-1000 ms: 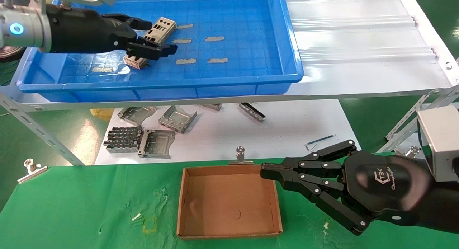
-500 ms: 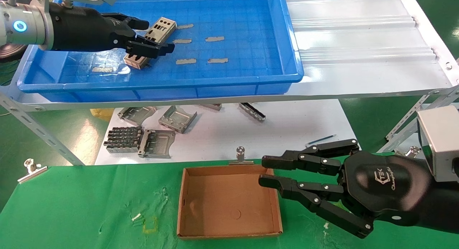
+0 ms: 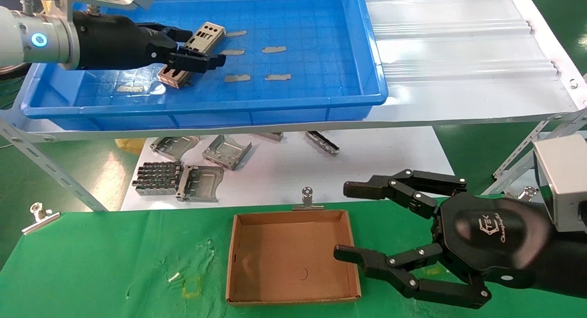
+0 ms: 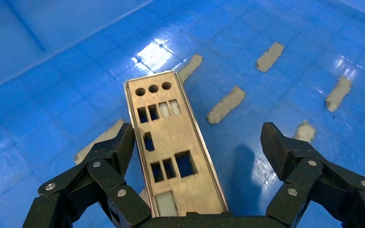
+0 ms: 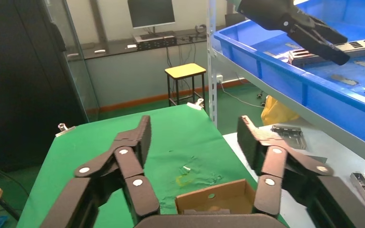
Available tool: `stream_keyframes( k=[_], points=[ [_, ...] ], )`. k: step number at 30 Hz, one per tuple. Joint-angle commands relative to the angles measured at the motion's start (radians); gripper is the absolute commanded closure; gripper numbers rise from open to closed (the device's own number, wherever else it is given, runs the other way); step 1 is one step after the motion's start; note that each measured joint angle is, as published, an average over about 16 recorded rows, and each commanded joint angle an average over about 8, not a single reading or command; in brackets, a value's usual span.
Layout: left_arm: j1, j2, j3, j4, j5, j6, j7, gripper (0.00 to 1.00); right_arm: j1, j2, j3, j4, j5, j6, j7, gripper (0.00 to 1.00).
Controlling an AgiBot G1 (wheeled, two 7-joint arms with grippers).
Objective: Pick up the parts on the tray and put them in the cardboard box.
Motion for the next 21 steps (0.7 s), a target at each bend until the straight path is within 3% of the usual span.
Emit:
stream_keyframes(
  k=[1,21],
  points=[
    [0.004,0.007,-0.002,0.006,-0.003,-0.008,-0.001,1.00,0.000,0.000,0.000,0.000,0.000,0.000,0.000,0.00],
    [0.006,-0.001,-0.006,0.016,-0.008,-0.013,0.026,1.00,0.000,0.000,0.000,0.000,0.000,0.000,0.000,0.00]
  ],
)
